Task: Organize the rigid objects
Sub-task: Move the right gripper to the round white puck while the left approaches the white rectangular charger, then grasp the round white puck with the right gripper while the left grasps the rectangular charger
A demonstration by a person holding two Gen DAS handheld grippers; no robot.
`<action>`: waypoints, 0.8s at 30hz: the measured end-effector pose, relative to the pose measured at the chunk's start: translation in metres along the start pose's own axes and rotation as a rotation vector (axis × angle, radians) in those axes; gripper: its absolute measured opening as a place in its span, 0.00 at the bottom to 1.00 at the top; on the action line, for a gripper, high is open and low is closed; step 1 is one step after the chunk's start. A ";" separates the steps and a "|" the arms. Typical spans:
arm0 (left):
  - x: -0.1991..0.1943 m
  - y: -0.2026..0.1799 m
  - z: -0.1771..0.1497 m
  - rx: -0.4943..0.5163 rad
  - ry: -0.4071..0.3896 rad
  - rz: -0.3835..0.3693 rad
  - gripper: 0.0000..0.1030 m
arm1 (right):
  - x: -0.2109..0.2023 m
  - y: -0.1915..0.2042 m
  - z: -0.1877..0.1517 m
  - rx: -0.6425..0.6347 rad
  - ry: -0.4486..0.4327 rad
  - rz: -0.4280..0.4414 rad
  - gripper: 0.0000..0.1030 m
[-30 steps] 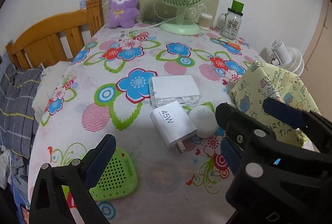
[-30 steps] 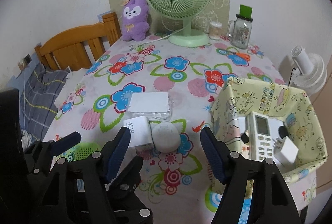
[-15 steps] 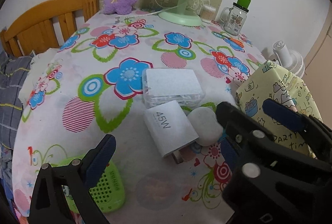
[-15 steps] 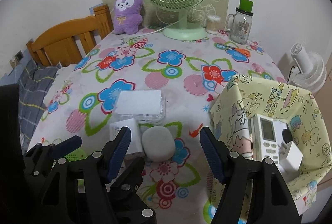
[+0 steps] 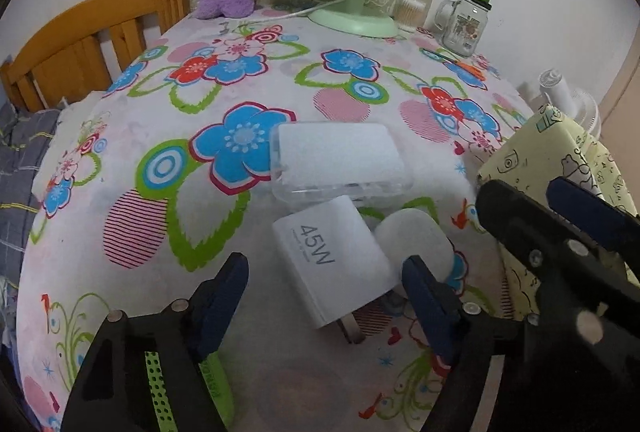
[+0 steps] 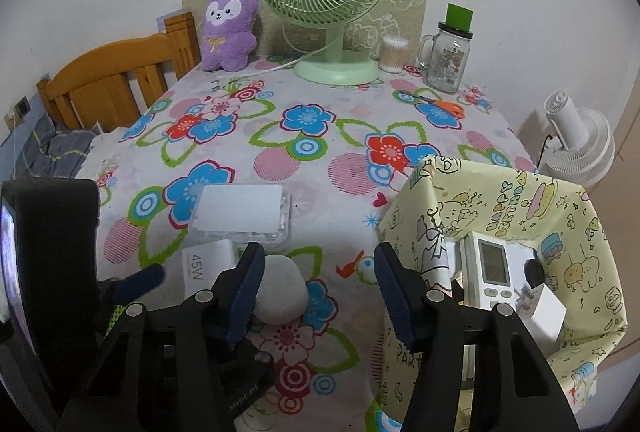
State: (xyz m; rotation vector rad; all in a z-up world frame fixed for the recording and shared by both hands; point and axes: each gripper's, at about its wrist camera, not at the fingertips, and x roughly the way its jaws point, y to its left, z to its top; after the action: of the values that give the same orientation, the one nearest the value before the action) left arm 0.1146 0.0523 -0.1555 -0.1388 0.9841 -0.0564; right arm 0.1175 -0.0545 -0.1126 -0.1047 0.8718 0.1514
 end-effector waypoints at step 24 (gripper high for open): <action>-0.017 0.031 -0.012 0.014 -0.037 -0.001 0.51 | 0.022 0.039 -0.010 -0.014 0.102 0.055 0.60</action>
State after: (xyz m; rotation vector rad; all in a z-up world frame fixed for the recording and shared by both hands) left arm 0.0947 0.0841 -0.1530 -0.1273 0.9466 -0.0612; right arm 0.1169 -0.0162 -0.1369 -0.1026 0.9755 0.2049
